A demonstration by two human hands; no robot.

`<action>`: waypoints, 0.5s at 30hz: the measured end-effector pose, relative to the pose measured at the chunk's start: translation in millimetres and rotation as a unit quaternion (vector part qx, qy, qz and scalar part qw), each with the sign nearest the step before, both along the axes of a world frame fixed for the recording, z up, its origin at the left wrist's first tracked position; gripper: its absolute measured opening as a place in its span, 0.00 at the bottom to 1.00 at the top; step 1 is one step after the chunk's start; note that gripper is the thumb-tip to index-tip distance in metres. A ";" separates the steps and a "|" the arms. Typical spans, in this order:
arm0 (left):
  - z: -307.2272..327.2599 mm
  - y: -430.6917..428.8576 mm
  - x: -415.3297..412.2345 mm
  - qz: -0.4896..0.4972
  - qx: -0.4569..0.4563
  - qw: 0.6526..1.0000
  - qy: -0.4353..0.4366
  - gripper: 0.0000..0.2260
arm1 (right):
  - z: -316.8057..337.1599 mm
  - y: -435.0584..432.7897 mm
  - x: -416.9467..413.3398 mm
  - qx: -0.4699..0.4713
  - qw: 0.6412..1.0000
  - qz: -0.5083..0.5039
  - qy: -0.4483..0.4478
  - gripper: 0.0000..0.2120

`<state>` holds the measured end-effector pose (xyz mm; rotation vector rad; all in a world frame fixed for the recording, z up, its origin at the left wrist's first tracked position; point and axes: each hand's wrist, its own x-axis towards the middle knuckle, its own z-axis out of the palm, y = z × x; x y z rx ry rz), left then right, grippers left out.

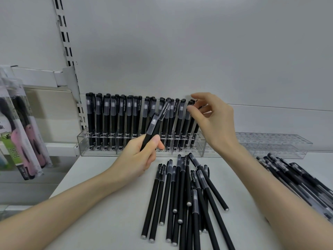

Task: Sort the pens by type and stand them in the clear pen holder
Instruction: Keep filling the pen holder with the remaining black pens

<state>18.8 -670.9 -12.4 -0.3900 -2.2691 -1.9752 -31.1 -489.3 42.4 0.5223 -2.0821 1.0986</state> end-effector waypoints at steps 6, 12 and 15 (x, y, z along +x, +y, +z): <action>0.3 1.8 3.3 -0.036 -0.014 0.999 0.028 0.14 | -1.7 -17.2 30.3 -0.074 0.982 0.146 -0.090 0.08; -0.1 1.1 4.7 -0.058 -0.032 0.997 0.032 0.13 | -5.8 -23.6 31.5 -0.145 0.952 0.229 -0.141 0.12; 1.4 0.5 4.1 -0.036 -0.032 0.998 0.028 0.13 | 4.4 -14.4 29.9 -0.191 0.952 0.213 -0.112 0.12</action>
